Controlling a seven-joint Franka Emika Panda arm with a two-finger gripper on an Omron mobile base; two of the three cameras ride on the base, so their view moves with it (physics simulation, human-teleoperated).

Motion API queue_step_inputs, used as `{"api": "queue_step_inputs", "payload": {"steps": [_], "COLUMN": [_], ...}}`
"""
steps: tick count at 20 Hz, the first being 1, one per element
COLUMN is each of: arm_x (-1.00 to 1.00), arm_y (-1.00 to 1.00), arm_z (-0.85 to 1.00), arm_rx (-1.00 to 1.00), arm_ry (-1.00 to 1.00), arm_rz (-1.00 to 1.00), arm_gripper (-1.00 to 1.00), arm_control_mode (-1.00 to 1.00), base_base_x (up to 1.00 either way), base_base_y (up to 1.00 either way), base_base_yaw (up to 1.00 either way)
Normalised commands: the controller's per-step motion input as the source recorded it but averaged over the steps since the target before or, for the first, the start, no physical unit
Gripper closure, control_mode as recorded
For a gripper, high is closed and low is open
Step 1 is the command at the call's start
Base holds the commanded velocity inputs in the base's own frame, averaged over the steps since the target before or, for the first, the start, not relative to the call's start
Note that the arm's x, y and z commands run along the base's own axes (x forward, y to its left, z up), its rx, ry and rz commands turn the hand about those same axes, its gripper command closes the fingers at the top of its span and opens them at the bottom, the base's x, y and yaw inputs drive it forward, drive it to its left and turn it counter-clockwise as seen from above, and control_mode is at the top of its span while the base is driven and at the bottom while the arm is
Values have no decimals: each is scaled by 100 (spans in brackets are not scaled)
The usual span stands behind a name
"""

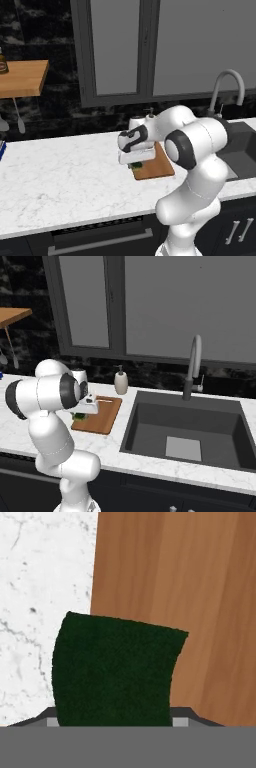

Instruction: Pick up the sponge from the counter and clean the cutting board by briefly scrubbing or pressing down on the cutting board. Once finished, release the sponge.

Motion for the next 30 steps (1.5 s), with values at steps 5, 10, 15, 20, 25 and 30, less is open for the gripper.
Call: {"api": "queue_step_inputs", "payload": {"steps": [5, 10, 15, 20, 25, 30], "arm_x": [42, 40, 43, 45, 53, 55], "arm_y": [0, 0, 0, 0, 0, -6], "arm_z": [-30, -6, -14, -20, -6, 0], "arm_rx": [0, 0, 0, 0, 0, 0], "arm_ry": [-2, -11, -7, -6, -9, -5], "arm_rz": [0, 0, 0, 0, 0, 0], "arm_gripper": [100, 100, 100, 100, 100, 100], "arm_control_mode": [-100, -100, -100, -100, -100, -100], "base_base_x": [0, 0, 0, 0, 0, 0], "base_base_y": [0, 0, 0, 0, 0, 0], "base_base_yaw": [0, 0, 0, 0, 0, 0]}}
